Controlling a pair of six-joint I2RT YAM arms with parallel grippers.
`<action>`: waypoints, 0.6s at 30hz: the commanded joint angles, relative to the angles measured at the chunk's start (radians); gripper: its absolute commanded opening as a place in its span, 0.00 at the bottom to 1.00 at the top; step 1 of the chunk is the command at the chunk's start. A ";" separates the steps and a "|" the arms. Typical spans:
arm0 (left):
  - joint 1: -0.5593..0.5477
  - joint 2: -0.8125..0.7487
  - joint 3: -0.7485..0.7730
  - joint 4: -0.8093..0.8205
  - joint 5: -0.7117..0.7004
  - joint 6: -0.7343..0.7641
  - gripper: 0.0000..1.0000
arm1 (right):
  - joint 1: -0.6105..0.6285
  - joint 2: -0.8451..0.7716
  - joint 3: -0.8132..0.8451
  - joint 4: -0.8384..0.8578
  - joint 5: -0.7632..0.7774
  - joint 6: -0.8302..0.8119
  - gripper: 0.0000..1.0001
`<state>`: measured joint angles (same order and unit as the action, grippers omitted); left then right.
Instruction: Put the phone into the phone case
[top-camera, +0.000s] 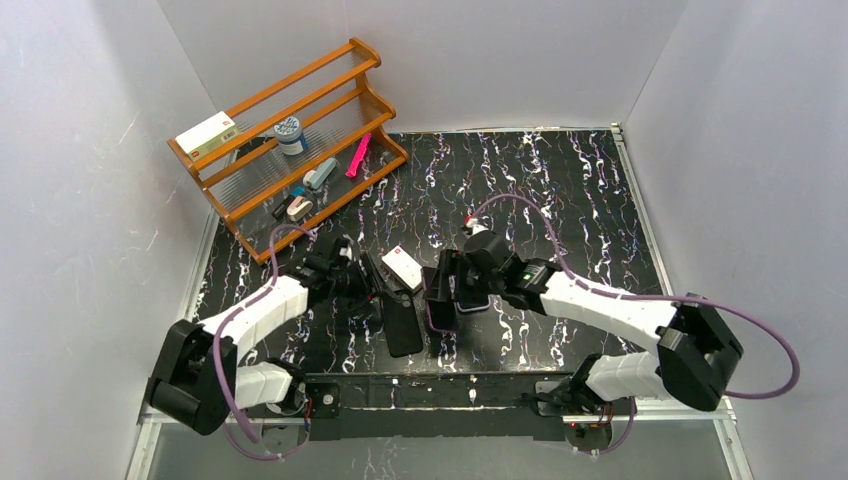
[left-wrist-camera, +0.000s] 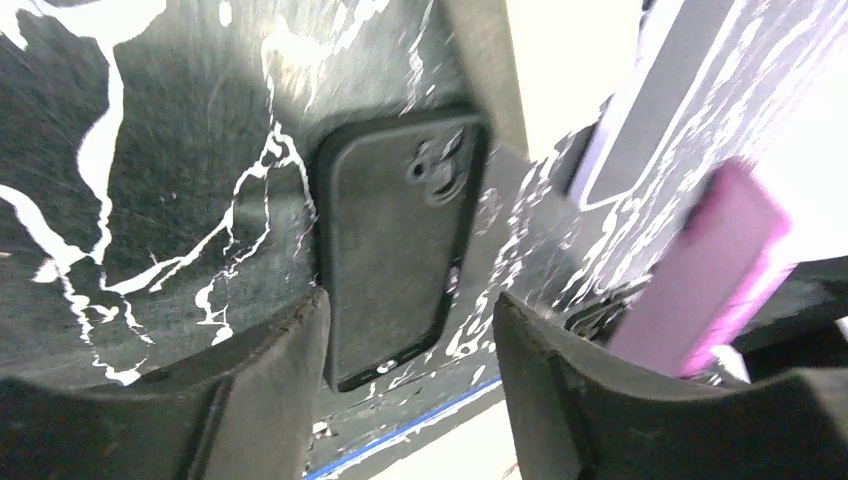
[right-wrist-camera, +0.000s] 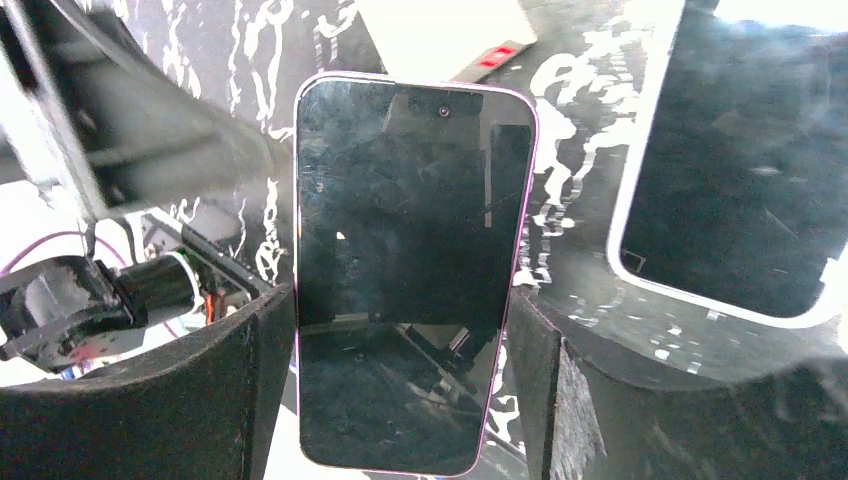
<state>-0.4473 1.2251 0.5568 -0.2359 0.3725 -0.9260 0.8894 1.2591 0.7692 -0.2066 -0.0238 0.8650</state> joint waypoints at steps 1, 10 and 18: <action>0.056 -0.082 0.149 -0.151 -0.137 0.089 0.62 | 0.077 0.061 0.106 0.120 0.032 0.030 0.44; 0.066 -0.191 0.478 -0.412 -0.450 0.258 0.98 | 0.150 0.157 0.122 0.264 0.065 0.030 0.44; 0.065 -0.232 0.522 -0.452 -0.501 0.321 0.98 | 0.216 0.260 0.185 0.279 0.081 0.021 0.44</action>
<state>-0.3851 1.0218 1.0653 -0.6079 -0.0635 -0.6582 1.0763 1.5002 0.8818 -0.0216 0.0364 0.8841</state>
